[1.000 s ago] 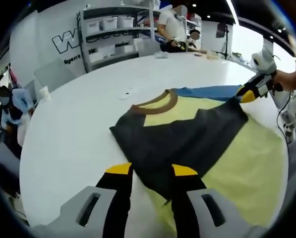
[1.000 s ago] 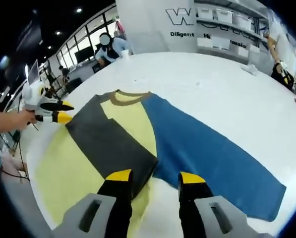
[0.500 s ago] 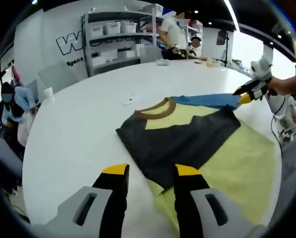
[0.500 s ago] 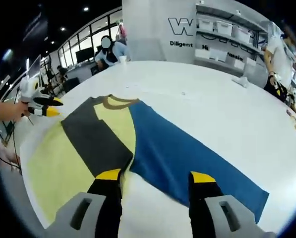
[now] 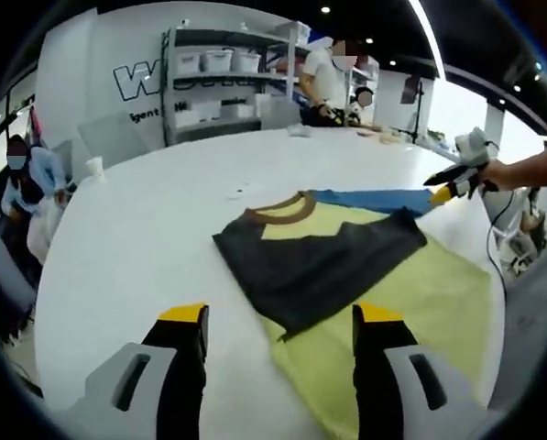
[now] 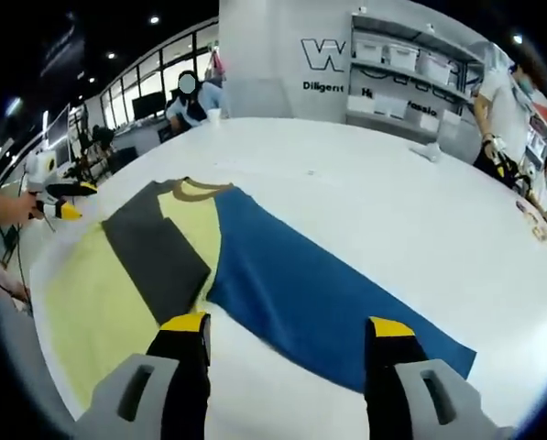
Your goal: Fold the garment on the visible template until the final outline fits inside the template.
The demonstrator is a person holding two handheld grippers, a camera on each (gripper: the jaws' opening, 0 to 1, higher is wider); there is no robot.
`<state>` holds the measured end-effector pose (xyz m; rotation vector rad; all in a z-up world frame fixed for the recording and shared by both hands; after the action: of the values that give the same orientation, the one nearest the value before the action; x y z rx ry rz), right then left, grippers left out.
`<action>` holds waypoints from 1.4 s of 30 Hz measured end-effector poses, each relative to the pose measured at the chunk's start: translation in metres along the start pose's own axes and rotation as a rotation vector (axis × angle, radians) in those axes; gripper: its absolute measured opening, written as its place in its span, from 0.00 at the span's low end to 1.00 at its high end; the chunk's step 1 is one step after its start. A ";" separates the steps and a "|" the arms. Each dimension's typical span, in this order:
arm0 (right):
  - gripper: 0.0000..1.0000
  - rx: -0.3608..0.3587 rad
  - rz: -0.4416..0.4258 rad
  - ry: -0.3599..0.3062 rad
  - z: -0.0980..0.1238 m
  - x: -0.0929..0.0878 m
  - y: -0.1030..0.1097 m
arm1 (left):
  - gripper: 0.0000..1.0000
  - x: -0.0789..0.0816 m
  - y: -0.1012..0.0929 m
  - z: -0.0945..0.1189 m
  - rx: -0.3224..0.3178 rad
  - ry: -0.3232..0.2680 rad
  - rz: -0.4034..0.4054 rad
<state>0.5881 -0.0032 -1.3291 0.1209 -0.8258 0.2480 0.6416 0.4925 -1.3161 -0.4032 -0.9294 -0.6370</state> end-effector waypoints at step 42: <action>0.58 -0.184 -0.128 0.025 0.039 -0.051 -0.088 | 0.99 -0.018 -0.033 0.056 -0.115 -0.037 -0.068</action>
<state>0.5502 -0.1046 -1.3410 -0.0018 -0.8087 0.0526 0.5777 0.5056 -1.2987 -0.4887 -0.9480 -0.7496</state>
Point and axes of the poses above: the point that each gripper's makers call its tool centre point, and the gripper's own axes: z roughly backward along the fingers, y roughly to its left, x roughly out of its top, the point moved 10 cm from there along z, roughly backward along the fingers, and after that the axes turned 1 degree about -y, right-handed, at the moved point
